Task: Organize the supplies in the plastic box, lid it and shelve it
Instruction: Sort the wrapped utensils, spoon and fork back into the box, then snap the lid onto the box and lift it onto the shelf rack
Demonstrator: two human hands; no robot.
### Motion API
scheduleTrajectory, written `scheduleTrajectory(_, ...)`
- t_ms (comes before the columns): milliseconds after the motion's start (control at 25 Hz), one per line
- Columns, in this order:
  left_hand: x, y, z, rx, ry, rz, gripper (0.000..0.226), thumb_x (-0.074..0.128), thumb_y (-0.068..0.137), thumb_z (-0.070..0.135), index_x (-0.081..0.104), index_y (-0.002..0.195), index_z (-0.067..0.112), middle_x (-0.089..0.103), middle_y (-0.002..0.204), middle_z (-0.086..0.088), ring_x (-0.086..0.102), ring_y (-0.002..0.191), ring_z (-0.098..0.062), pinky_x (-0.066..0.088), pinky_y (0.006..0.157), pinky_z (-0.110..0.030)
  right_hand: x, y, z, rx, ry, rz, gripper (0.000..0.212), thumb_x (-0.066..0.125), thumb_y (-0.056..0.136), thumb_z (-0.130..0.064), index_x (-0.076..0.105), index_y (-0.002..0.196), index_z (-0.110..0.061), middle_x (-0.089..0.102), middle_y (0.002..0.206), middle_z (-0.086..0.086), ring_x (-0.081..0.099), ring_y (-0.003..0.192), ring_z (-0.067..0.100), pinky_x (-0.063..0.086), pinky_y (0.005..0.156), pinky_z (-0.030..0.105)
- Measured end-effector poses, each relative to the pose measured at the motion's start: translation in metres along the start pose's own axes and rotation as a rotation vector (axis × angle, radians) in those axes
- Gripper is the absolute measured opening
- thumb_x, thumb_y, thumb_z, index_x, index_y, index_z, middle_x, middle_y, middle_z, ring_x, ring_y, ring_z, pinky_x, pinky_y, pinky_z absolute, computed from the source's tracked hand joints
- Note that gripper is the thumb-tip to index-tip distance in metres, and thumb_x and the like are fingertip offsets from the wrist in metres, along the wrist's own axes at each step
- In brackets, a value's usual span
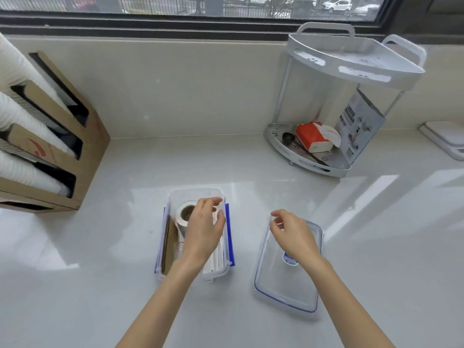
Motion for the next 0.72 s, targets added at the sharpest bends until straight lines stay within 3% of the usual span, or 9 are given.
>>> scheduleTrajectory(160, 0.068, -0.015, 0.02, -0.037, 0.083, -0.239, 0.038, 0.044, 0.09, 0.015, 0.045, 0.127, 0.006, 0.048, 0.132, -0.01, 0.048, 0.116, -0.02, 0.036, 0.096, -0.026, -0.017, -0.01, 0.059, 0.18, -0.092, -0.034, 0.041, 0.042, 0.09, -0.026, 0.041, 0.129, -0.011, 0.046, 0.133, 0.011, 0.049, 0.118, 0.028, 0.041, 0.092, 0.037)
scheduleTrajectory(240, 0.097, -0.026, 0.02, -0.108, 0.187, -0.383, 0.045, 0.042, 0.092, 0.019, 0.035, 0.133, 0.003, 0.037, 0.141, -0.012, 0.035, 0.129, -0.025, 0.032, 0.103, -0.03, -0.021, -0.017, 0.081, 0.259, -0.128, -0.064, 0.041, 0.041, 0.091, -0.028, 0.041, 0.126, -0.007, 0.043, 0.131, 0.015, 0.047, 0.117, 0.033, 0.041, 0.09, 0.038)
scheduleTrajectory(320, 0.116, -0.035, 0.017, -0.206, 0.276, -0.473, 0.045, 0.04, 0.091, 0.021, 0.033, 0.131, 0.0, 0.032, 0.141, -0.015, 0.03, 0.129, -0.03, 0.031, 0.102, -0.033, -0.021, -0.023, 0.099, 0.315, -0.16, -0.099, 0.036, 0.04, 0.091, -0.028, 0.045, 0.116, -0.002, 0.043, 0.124, 0.018, 0.048, 0.113, 0.035, 0.042, 0.086, 0.038)
scheduleTrajectory(520, 0.131, -0.047, 0.01, -0.317, 0.373, -0.499, 0.033, 0.039, 0.09, 0.021, 0.042, 0.115, 0.0, 0.035, 0.133, -0.016, 0.032, 0.122, -0.03, 0.036, 0.097, -0.034, -0.014, -0.024, 0.116, 0.331, -0.167, -0.159, 0.033, 0.038, 0.091, -0.026, 0.047, 0.106, 0.002, 0.044, 0.117, 0.019, 0.052, 0.104, 0.037, 0.044, 0.081, 0.037)
scheduleTrajectory(720, 0.134, -0.043, 0.01, -0.41, 0.238, -0.456, 0.029, 0.041, 0.089, 0.017, 0.049, 0.113, 0.002, 0.039, 0.13, -0.018, 0.04, 0.117, -0.032, 0.035, 0.099, -0.034, -0.007, -0.024, 0.115, 0.307, -0.103, -0.112, 0.033, 0.041, 0.091, -0.026, 0.046, 0.108, 0.002, 0.042, 0.12, 0.018, 0.05, 0.106, 0.037, 0.042, 0.081, 0.036)
Point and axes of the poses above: each hand's wrist, its own y-axis towards the middle knuckle, its own x-axis out of the palm, z = x × y, the point moved 4 cm from there along y, towards the middle knuckle
